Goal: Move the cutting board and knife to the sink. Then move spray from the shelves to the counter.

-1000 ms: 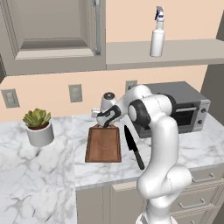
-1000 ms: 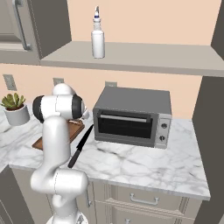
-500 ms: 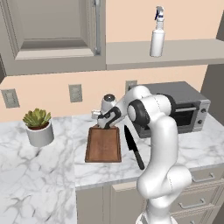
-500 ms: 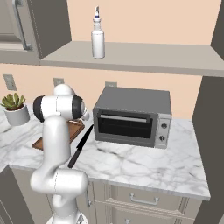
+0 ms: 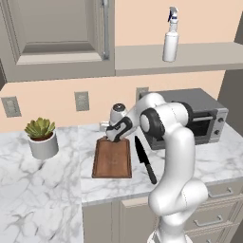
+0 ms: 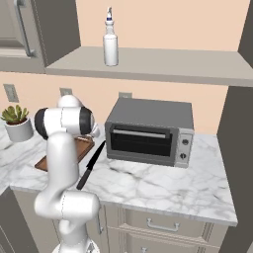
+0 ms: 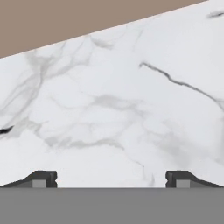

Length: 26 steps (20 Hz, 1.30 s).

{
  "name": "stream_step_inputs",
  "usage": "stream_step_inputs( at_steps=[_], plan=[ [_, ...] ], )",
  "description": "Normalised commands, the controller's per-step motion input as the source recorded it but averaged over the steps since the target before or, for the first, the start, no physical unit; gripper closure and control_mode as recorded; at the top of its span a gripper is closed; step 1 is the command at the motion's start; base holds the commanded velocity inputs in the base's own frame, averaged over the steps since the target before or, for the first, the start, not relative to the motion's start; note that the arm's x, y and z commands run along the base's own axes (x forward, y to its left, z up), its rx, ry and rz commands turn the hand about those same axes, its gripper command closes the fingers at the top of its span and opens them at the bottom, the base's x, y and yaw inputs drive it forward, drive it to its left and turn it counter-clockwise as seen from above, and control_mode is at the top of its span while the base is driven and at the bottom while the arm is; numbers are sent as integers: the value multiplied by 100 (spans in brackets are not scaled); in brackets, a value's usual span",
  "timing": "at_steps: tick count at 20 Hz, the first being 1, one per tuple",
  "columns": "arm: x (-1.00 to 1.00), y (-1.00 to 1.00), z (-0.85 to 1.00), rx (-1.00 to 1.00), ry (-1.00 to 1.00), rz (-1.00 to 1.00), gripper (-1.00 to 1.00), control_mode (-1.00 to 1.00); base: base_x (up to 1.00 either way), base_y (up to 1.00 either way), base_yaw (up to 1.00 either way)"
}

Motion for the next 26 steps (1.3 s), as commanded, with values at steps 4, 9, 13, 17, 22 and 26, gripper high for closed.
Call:
stream_step_inputs(
  at_steps=[4, 9, 13, 17, 22, 26],
  plan=[
    [-56, 4, -9, 6, 0, 0, -100, -100, 0, 0, 0],
    [-56, 8, -11, 4, 1, 0, -100, -100, 0, 0, 0],
    [-57, 5, -13, 5, 7, -2, -100, -100, 0, 0, 0],
    [-59, 5, -16, 3, 7, -2, -100, -100, 0, 0, 0],
    [-58, 3, -18, 1, 9, -5, -100, -100, 0, 0, 0],
    [-58, 0, -19, 0, 9, -8, -100, -100, 0, 0, 0]
  ],
)
